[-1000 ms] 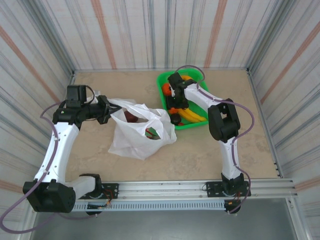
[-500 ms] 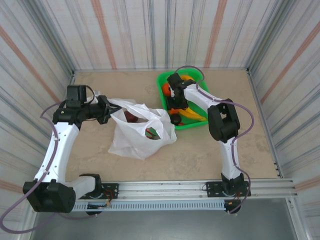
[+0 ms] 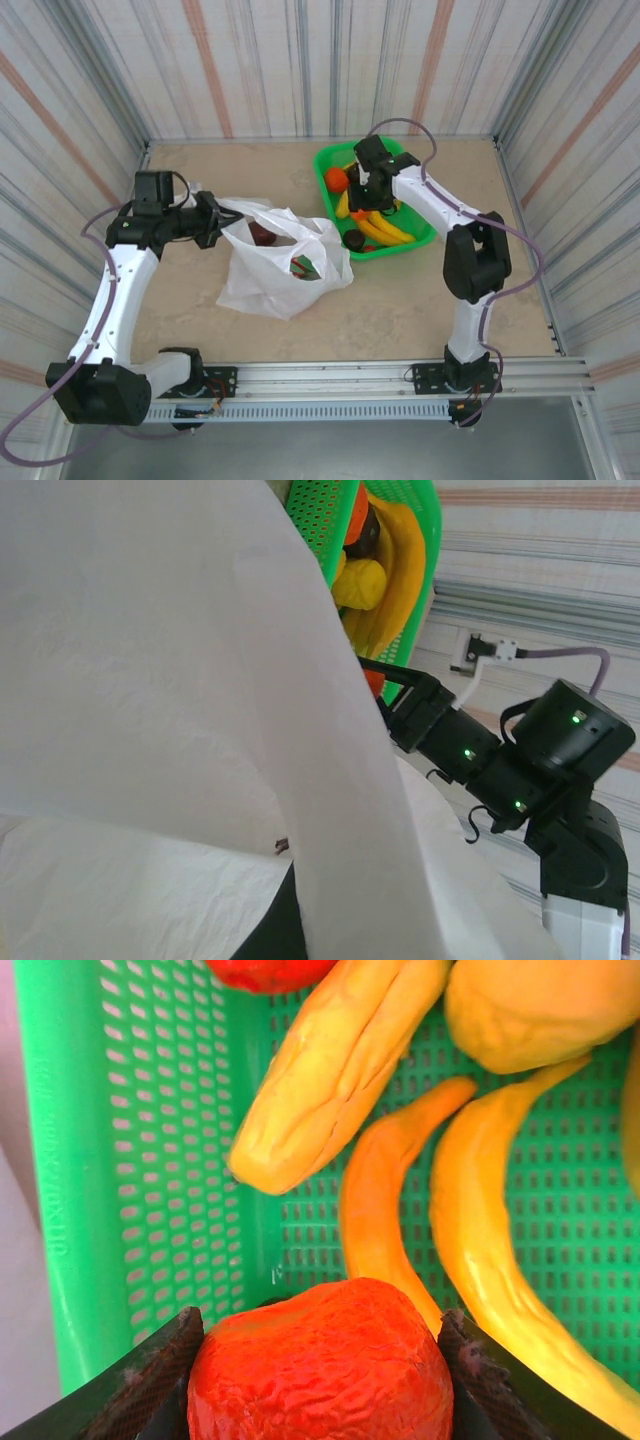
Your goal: Place the fake fruits into the plastic bag and tie a complex knot
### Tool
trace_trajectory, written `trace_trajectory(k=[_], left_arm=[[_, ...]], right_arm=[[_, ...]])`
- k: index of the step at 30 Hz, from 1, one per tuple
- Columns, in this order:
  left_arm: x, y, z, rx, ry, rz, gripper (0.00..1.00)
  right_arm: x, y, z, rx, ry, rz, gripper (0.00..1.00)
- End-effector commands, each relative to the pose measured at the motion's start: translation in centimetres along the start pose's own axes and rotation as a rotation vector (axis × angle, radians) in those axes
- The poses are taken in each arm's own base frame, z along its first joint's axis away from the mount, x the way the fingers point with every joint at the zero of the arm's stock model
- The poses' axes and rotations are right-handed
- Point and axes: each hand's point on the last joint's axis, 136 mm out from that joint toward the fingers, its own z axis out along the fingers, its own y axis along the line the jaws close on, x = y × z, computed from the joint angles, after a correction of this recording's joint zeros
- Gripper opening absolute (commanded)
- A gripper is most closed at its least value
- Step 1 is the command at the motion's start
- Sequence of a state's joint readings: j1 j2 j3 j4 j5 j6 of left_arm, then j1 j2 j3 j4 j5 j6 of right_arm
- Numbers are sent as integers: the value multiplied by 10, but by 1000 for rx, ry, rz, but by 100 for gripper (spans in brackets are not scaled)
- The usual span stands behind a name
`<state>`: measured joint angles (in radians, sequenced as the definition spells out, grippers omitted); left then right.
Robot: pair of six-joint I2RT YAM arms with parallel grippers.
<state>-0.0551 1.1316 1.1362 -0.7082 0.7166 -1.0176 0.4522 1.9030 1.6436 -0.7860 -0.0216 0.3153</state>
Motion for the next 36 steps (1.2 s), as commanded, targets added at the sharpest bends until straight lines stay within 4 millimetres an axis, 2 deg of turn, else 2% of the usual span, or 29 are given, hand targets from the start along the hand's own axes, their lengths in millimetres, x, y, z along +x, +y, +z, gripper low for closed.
trace_trajectory(k=[1, 8, 12, 18, 22, 27, 32, 36], left_arm=[[7, -3, 6, 8, 30, 15, 5], [11, -10, 25, 0, 69, 33, 5], [13, -16, 32, -5, 74, 53, 5], [18, -22, 42, -11, 94, 73, 5], [19, -22, 48, -19, 102, 71, 5], [23, -26, 50, -16, 107, 80, 5], [25, -30, 47, -10, 100, 87, 5], [26, -30, 44, -11, 95, 91, 5]], right_arm=[[-3, -9, -28, -25, -57, 62, 57], [-1, -15, -81, -141, -171, 136, 57], [3, -7, -115, -237, -230, 157, 57], [8, 18, -179, -392, -351, 150, 57], [14, 52, -210, -499, -393, 77, 57], [27, 108, -222, -600, -369, -34, 56], [40, 163, -215, -680, -323, -130, 57], [47, 195, -205, -699, -280, -186, 56]])
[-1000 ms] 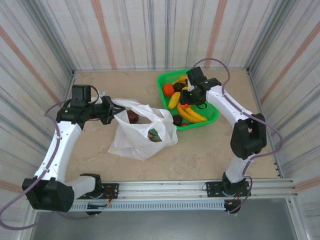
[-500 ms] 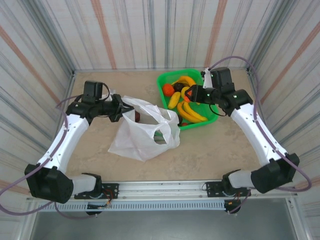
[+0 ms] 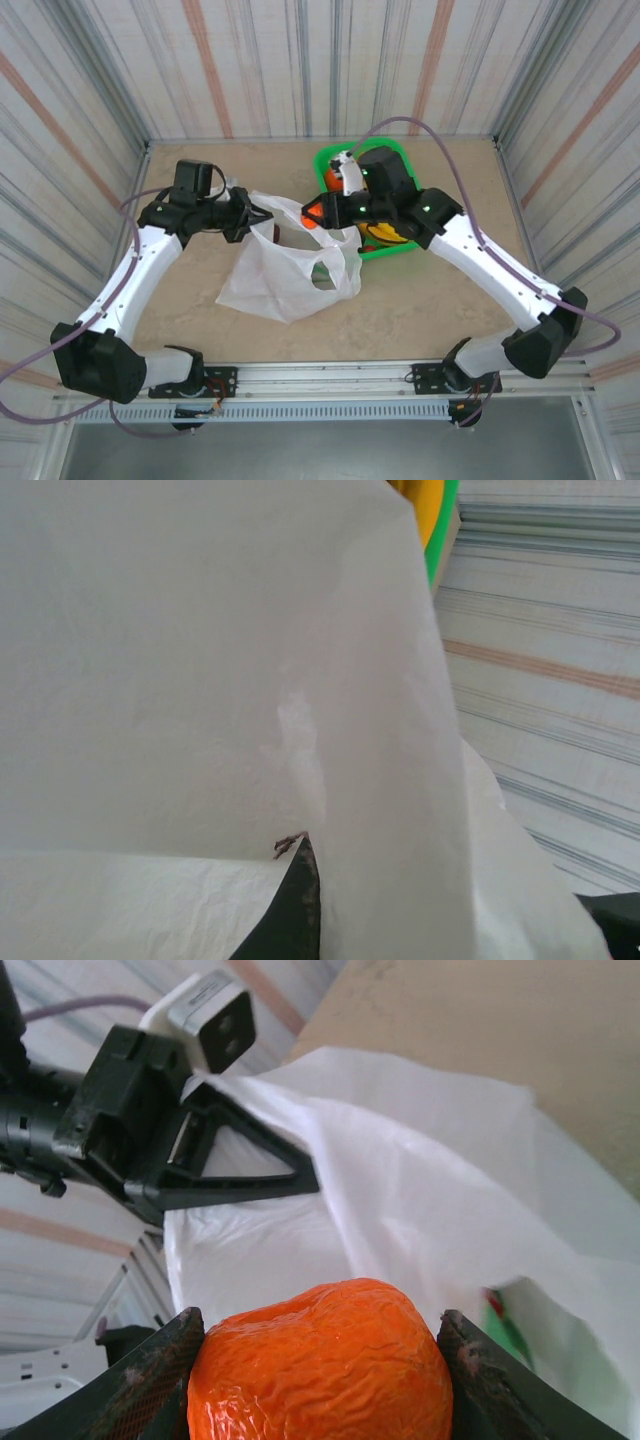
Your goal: Place the fake fruits into the plastic bag and tie a complex knot
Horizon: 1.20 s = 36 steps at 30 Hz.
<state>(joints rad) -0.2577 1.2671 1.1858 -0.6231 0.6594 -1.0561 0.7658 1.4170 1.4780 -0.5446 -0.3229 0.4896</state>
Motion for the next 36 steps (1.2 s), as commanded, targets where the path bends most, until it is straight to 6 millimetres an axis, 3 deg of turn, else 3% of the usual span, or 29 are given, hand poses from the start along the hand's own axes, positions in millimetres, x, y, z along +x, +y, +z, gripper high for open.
trace_trajectory(k=[1, 6, 17, 24, 29, 36], left_arm=[[0, -13, -10, 21, -29, 20, 5], [0, -13, -11, 21, -32, 24, 5], [2, -17, -16, 26, -36, 42, 5], [1, -16, -20, 29, -44, 41, 5], [0, -16, -20, 31, -44, 41, 5], [-1, -17, -20, 34, -44, 38, 5]], right_arm=[[-2, 24, 15, -50, 13, -28, 56], [16, 36, 40, -67, 80, -48, 57], [47, 16, 85, -7, 199, -28, 58], [40, 15, 81, 10, 189, -52, 78], [38, 13, 76, 23, 184, -60, 84], [30, 15, 67, 29, 159, -71, 84]])
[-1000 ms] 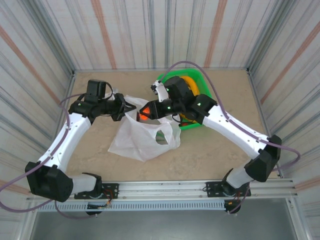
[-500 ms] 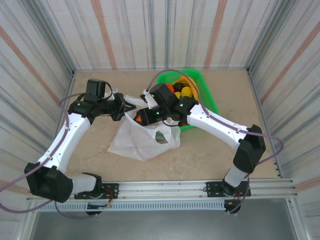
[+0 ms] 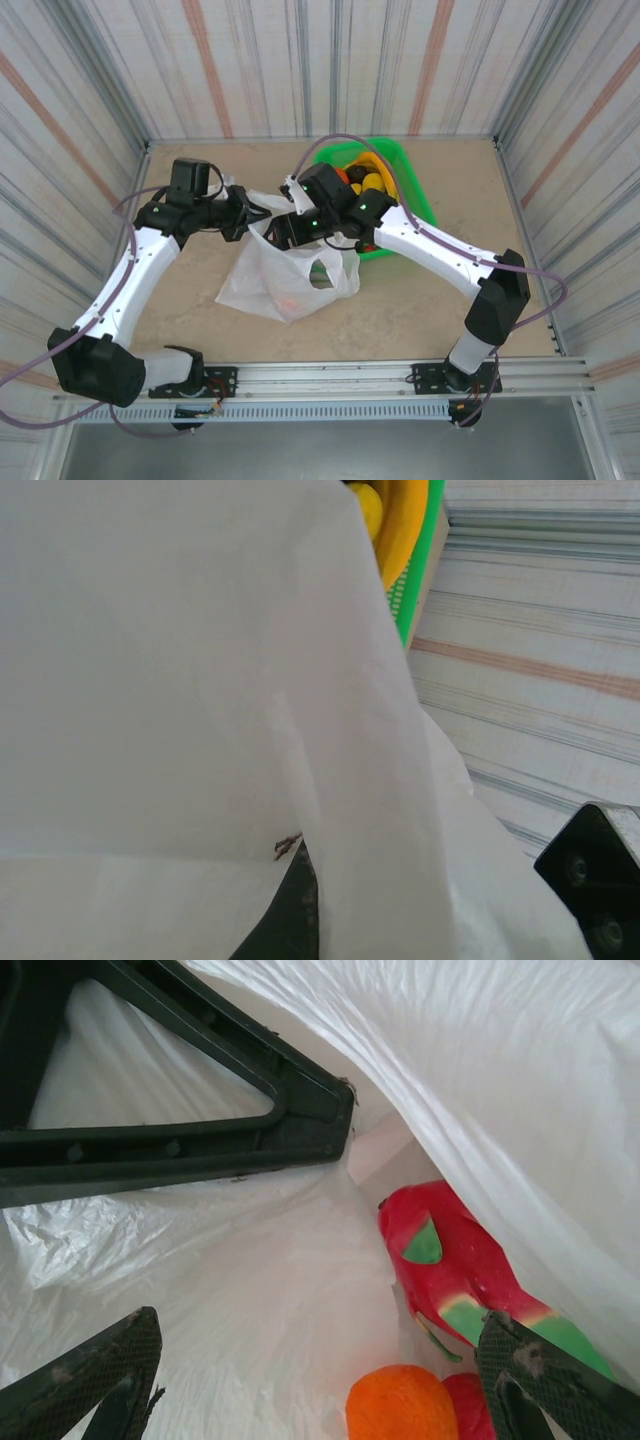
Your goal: Place the fake fruits into the plastic bag and tie a complex knot
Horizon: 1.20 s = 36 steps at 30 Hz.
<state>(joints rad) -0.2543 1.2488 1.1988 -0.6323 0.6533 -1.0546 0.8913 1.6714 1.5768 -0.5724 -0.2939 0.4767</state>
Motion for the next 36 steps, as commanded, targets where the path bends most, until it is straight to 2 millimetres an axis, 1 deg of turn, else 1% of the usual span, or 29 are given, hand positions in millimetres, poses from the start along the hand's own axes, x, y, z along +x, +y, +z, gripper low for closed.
trace_trajectory(k=[1, 9, 13, 17, 20, 22, 24, 25, 28, 31, 36], left_arm=[[-2, -11, -12, 21, -26, 27, 5], [-2, -10, -12, 20, -25, 24, 5], [-3, -10, -11, 18, -25, 25, 5], [-6, -5, -11, 12, -31, 19, 5], [-8, 0, -12, 8, -37, 7, 5], [-10, 3, -15, 8, -44, -1, 5], [-11, 6, -19, 10, -56, -8, 5], [-12, 8, -22, 9, -62, -11, 5], [-15, 11, -31, 12, -82, -17, 5], [-16, 12, -39, 17, -94, -23, 5], [-14, 12, -42, 22, -94, -21, 5]], right_arm=[[-14, 7, -24, 7, -54, -40, 84], [-24, 12, -40, 9, -86, -60, 84], [-28, 13, -53, 22, -98, -82, 84], [-35, 15, -74, 14, -138, -90, 84], [-40, 8, -94, 17, -175, -75, 84], [-41, -6, -105, 39, -196, -54, 84], [-40, -25, -117, 76, -215, -20, 84], [-38, -37, -123, 95, -220, 1, 84], [-26, -77, -131, 172, -199, 68, 84], [-5, -115, -131, 250, -135, 146, 84], [34, -172, -115, 385, 10, 245, 83]])
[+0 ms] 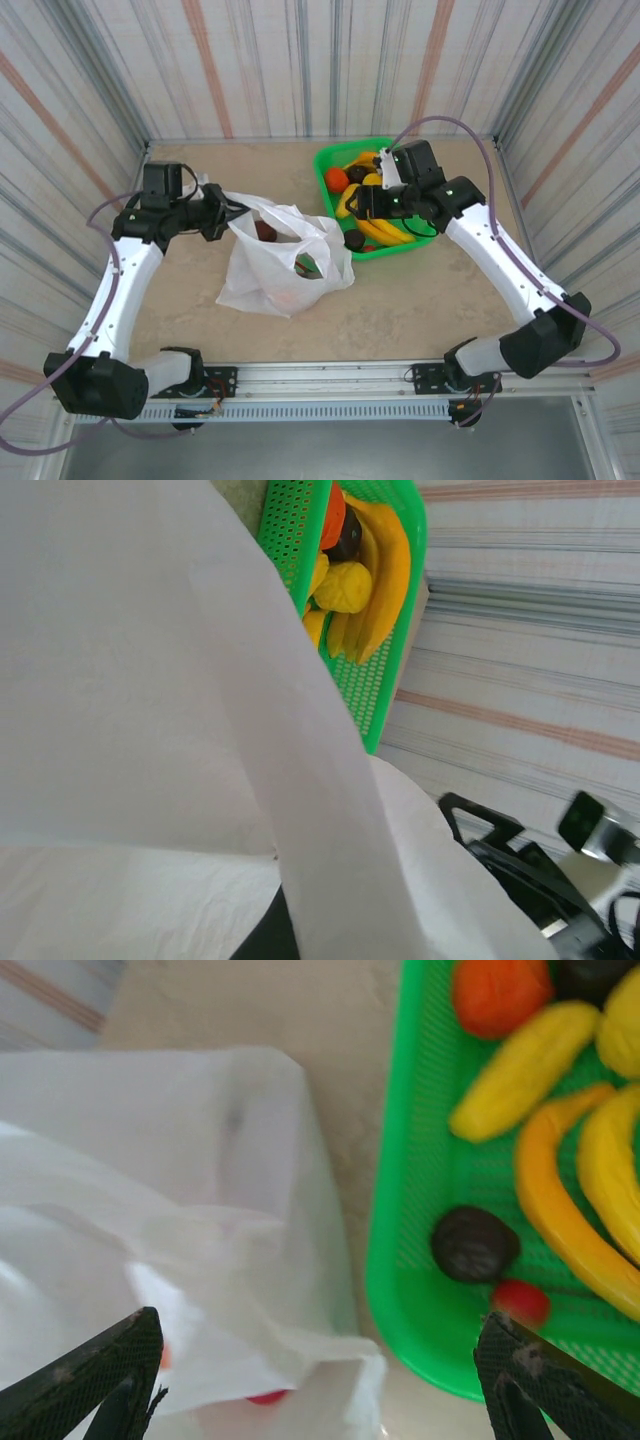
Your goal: Place the fake fruits into the plastic bag and tie a complex knot
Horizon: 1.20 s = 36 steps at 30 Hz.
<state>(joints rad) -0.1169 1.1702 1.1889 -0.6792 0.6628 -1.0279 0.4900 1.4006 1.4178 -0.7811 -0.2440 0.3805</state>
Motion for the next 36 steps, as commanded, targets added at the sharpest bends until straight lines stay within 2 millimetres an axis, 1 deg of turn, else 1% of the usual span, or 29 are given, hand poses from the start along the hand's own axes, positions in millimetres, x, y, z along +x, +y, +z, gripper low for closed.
trace_trajectory(k=[1, 2, 5, 10, 14, 16, 19, 28, 31, 36], left_arm=[[8, 3, -5, 4, 21, 12, 5], [8, 3, -5, 4, 22, 14, 5], [9, 2, -7, 5, 20, 15, 5], [9, 2, -8, 3, 17, 15, 5], [9, 3, -8, 0, 18, 13, 5], [9, 3, -8, 0, 16, 15, 5], [9, 3, -8, -1, 17, 15, 5], [9, 5, -8, -2, 17, 16, 5], [9, 5, -7, -1, 20, 14, 5], [9, 5, -7, -1, 20, 15, 5]], right_arm=[[34, -39, 21, 121, 154, 19, 82], [39, -48, 27, 153, 184, 27, 80], [48, -63, 48, 202, 251, 36, 77], [53, -78, 82, 238, 310, 57, 73], [57, -92, 103, 296, 345, 89, 70], [57, -95, 114, 296, 346, 110, 69], [56, -93, 125, 283, 341, 129, 70], [59, -90, 146, 289, 371, 116, 70], [62, -90, 155, 299, 388, 104, 70], [73, -96, 169, 341, 434, 82, 70]])
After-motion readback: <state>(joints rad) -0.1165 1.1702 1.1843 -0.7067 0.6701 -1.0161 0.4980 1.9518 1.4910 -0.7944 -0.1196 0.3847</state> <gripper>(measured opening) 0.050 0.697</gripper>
